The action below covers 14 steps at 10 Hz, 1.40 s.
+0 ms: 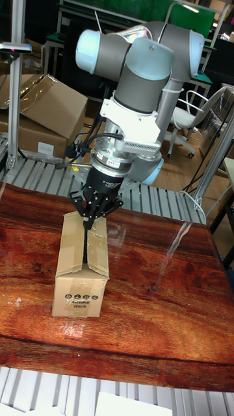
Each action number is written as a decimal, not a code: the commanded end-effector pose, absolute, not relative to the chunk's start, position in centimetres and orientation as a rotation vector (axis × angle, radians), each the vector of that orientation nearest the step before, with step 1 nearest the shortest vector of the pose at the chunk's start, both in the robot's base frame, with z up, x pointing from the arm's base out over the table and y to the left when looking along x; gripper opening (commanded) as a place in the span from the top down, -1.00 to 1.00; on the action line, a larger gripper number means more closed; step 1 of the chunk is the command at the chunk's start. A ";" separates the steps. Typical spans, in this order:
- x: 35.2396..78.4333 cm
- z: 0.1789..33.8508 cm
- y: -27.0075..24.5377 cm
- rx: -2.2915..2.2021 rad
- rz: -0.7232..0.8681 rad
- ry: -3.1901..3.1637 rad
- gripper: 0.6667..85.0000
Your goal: Open a box
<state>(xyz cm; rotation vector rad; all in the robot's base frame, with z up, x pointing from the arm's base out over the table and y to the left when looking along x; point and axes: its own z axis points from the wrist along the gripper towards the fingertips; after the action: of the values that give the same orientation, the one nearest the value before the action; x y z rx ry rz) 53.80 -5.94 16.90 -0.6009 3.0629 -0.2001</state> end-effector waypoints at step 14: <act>51.8 16.0 -1.5 -0.464 0.103 3.116 0.99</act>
<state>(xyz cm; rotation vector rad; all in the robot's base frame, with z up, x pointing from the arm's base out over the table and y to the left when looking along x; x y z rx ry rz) 53.20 -3.40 15.39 -0.5510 3.0546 -0.0267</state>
